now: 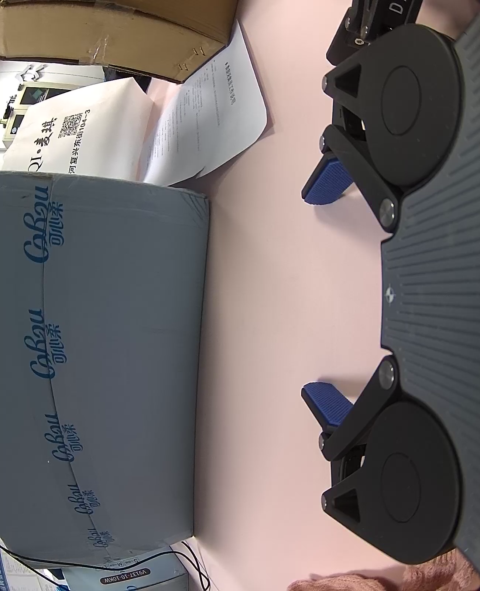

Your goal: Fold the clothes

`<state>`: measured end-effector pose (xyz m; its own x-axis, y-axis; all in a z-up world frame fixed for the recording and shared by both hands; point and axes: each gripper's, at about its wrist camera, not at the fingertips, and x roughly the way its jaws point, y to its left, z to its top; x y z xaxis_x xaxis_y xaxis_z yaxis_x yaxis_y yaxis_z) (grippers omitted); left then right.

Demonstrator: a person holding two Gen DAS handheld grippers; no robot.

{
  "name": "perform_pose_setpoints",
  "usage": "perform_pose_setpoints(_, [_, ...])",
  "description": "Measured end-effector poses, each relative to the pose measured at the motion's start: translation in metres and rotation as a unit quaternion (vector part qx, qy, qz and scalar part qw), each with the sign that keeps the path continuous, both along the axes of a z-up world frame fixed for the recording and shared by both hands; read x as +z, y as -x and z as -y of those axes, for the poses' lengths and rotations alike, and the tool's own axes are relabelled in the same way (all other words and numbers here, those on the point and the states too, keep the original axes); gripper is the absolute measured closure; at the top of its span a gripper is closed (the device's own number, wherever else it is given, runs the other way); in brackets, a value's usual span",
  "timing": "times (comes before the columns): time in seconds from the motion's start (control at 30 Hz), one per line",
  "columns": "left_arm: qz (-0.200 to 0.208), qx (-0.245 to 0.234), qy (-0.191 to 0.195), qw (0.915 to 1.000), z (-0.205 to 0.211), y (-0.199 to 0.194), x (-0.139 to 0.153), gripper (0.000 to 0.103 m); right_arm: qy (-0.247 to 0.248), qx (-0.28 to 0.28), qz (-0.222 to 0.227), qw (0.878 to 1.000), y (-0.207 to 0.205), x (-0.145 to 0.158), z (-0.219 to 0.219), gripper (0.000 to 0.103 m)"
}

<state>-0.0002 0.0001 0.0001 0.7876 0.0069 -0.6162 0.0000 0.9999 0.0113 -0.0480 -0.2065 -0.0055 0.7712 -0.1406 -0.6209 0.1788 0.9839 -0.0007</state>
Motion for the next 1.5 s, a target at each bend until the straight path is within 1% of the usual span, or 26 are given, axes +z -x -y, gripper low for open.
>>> perform_pose_setpoints(0.5, [0.002, 0.0, -0.007, 1.0, -0.002, 0.006, 0.003, 0.0, -0.002, -0.001, -0.001, 1.0, 0.0, 0.0, 0.002, 0.0])
perform_pose_setpoints(1.1, [0.001, 0.0, -0.007, 1.0, -0.003, 0.004, 0.002, 0.0, 0.003, 0.0, -0.001, 1.0, -0.001, -0.001, 0.001, 0.0])
perform_pose_setpoints(1.2, [0.004, -0.004, -0.001, 1.0, -0.004, 0.005, 0.003, 0.0, -0.001, 0.0, 0.001, 1.0, -0.001, -0.001, 0.002, 0.0])
perform_pose_setpoints(1.23, [0.014, -0.007, -0.001, 0.9999, -0.004, 0.008, 0.005, 0.0, -0.006, 0.0, 0.003, 1.0, 0.0, -0.001, 0.003, 0.0])
perform_pose_setpoints(1.3, [0.056, -0.016, -0.014, 0.9982, -0.003, 0.021, 0.012, 0.0, -0.025, 0.0, 0.015, 1.0, 0.004, 0.001, 0.009, 0.0])
perform_pose_setpoints(1.37, [0.098, -0.026, -0.027, 0.9945, -0.003, 0.034, 0.019, 0.0, -0.04, -0.006, 0.031, 0.999, 0.01, 0.005, 0.013, 0.0])
perform_pose_setpoints(1.47, [0.156, -0.041, -0.052, 0.9855, 0.0, 0.054, 0.03, 0.0, -0.031, -0.011, 0.064, 0.997, 0.027, 0.018, 0.011, 0.0])
perform_pose_setpoints(1.5, [0.17, -0.052, -0.077, 0.9809, 0.003, 0.062, 0.032, 0.0, -0.028, -0.007, 0.079, 0.996, 0.034, 0.024, 0.01, 0.0])
